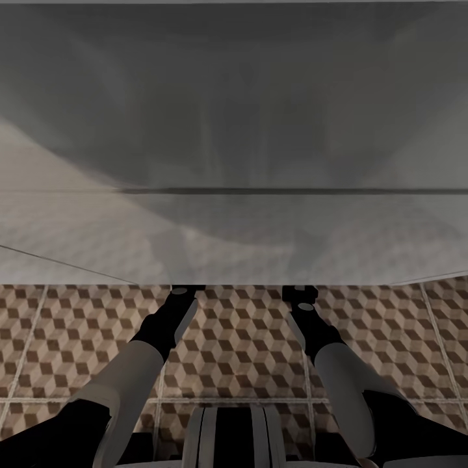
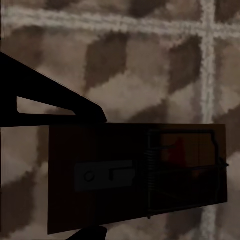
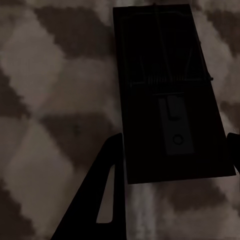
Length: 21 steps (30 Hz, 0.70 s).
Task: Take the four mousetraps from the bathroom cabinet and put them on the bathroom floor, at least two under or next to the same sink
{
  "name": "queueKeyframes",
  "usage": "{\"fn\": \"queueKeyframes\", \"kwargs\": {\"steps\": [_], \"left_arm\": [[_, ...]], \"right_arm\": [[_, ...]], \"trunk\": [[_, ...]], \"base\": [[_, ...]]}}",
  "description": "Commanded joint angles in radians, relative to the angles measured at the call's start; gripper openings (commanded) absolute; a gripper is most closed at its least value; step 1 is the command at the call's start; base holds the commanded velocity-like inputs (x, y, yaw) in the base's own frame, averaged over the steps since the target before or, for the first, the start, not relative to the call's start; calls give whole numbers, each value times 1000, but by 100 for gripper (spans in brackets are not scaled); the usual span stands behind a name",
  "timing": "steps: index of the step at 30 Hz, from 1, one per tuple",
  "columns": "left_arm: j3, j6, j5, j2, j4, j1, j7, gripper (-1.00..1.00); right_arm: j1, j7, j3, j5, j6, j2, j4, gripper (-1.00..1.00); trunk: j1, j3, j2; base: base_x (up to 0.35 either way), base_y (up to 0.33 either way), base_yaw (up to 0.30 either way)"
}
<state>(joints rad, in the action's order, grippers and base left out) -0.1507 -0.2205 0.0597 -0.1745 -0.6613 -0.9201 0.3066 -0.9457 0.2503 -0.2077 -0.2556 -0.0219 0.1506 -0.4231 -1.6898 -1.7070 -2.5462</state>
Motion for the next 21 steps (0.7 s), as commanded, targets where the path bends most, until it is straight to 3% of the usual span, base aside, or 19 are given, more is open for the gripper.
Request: {"fn": "queueKeyframes", "kwargs": {"steps": [1,5,21], "left_arm": [[-3,-5,5,0,-1,0,8,-100],[-3,-5,5,0,-1,0,8,-100],[-3,-5,5,0,0,0,6,-100]], "right_arm": [[-1,-1,-7,-8,-3,1,1,-100],[-1,-2,-7,-8,-3,1,0,-100],[-1,0,-8,-8,-4,1,1,-100]], "trunk": [[0,-4,0],[-2,-20,-1],[-2,-20,-1]], "base": [[0,0,0],[0,0,0],[0,0,0]]}}
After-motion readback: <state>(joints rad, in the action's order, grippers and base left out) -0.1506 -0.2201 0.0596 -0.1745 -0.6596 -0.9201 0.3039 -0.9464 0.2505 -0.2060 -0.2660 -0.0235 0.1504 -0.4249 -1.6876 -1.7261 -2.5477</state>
